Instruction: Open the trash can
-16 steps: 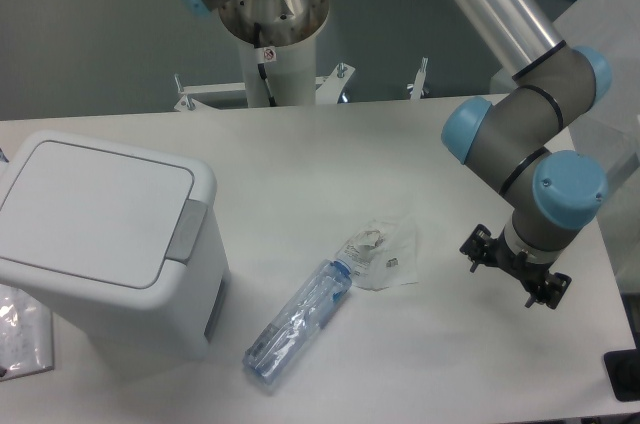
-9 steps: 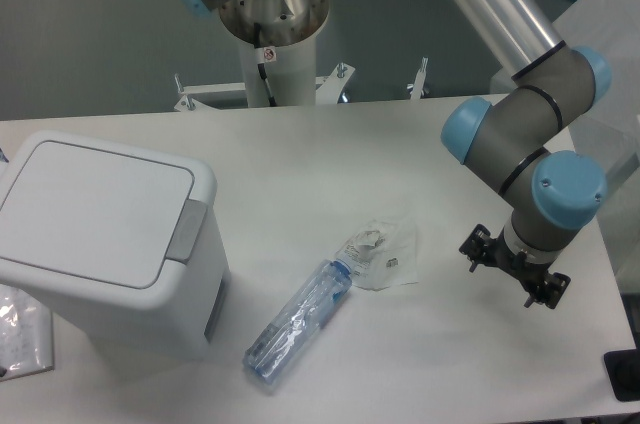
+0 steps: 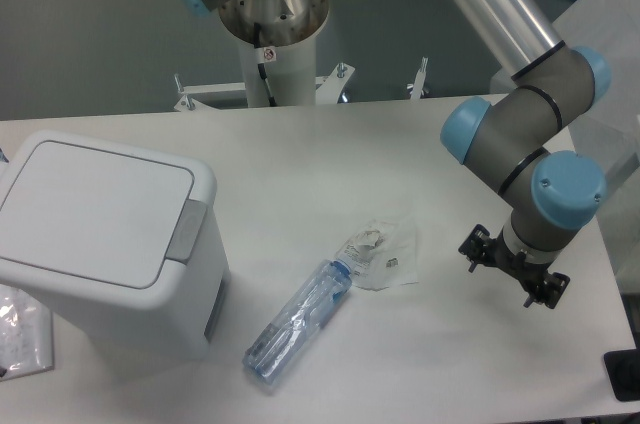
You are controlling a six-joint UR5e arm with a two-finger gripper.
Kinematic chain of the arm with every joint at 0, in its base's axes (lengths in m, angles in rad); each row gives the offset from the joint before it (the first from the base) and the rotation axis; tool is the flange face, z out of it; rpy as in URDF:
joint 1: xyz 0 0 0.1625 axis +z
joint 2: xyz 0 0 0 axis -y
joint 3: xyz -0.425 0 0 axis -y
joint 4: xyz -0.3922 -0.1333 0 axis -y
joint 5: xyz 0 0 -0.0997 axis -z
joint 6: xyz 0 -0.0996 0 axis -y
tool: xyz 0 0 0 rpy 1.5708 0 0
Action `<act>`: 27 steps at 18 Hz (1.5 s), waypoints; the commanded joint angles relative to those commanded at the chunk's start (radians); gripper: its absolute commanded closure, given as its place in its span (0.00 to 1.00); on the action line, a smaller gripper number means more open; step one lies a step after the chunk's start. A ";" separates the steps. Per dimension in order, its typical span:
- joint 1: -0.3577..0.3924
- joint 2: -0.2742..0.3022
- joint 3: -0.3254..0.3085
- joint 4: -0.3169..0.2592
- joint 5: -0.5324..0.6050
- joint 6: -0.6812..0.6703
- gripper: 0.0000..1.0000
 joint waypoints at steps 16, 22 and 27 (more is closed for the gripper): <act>-0.070 0.054 0.002 -0.021 -0.159 -0.319 0.00; -0.139 0.121 0.003 -0.046 -0.259 -0.511 0.00; -0.187 0.192 0.018 -0.063 -0.342 -0.658 0.00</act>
